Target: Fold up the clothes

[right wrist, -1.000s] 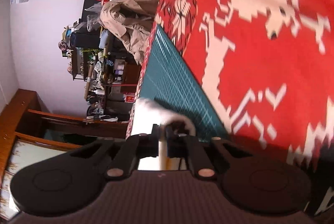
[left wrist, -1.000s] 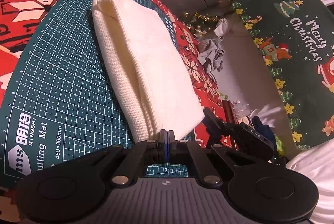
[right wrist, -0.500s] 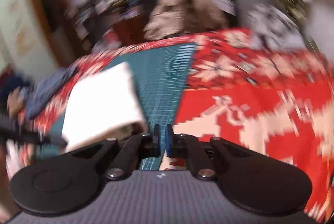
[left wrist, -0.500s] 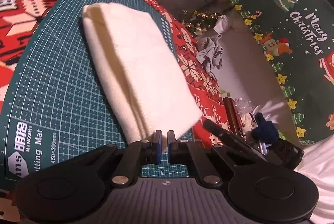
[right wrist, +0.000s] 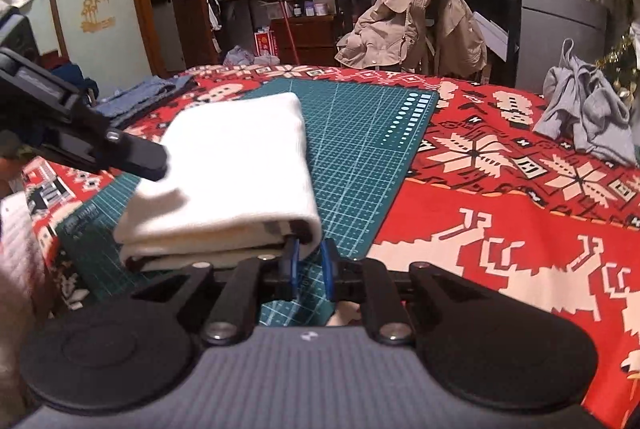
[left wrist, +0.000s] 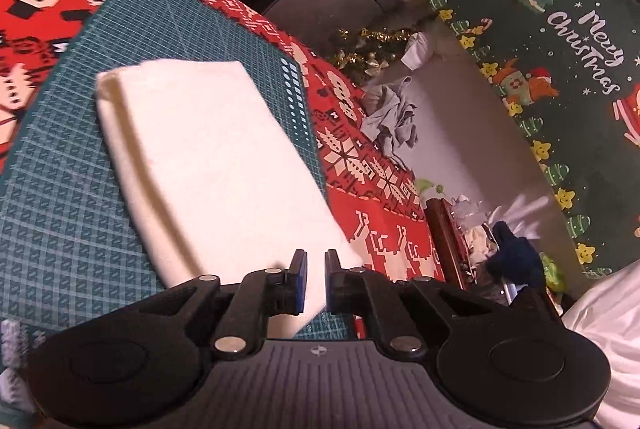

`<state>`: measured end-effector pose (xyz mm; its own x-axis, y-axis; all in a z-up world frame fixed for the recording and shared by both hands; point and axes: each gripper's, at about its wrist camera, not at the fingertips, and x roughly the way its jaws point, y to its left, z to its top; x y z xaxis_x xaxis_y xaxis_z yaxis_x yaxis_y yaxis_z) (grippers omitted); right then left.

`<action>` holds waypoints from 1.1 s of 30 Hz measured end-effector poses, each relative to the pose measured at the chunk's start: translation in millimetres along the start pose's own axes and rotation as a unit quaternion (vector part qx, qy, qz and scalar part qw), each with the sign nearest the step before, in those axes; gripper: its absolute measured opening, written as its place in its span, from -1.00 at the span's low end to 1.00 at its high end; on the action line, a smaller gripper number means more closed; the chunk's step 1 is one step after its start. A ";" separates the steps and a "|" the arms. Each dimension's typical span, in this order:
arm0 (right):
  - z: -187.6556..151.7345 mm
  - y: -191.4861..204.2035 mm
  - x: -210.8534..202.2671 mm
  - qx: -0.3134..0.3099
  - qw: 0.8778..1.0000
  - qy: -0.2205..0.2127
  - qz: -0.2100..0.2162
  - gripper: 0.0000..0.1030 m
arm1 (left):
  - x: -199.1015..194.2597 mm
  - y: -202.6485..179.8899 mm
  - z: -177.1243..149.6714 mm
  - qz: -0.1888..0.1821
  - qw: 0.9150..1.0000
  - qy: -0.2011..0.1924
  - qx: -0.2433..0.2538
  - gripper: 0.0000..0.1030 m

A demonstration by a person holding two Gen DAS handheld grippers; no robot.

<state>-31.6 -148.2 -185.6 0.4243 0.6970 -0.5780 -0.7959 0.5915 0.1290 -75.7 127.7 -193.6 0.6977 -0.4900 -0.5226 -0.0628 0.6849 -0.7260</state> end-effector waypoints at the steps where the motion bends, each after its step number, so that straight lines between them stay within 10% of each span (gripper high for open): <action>1: 0.7 1.6 1.6 -0.004 1.000 0.000 -0.002 -0.63 | 3.9 -0.7 0.3 0.005 1.000 0.002 0.004 -0.85; 10: -5.5 8.1 8.1 -0.043 0.995 0.016 -0.090 -0.89 | 12.2 10.4 -4.8 0.032 0.999 0.015 0.009 -0.91; 33: 4.6 6.2 6.2 -0.111 0.993 0.008 -0.046 -0.98 | 14.4 1.5 2.4 0.007 1.000 0.020 0.006 -0.90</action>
<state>-31.9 -138.4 -184.7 0.4945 0.6364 -0.5920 -0.8302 0.5475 -0.1049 -64.0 122.9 -201.1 0.6672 -0.5022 -0.5502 -0.0634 0.6977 -0.7136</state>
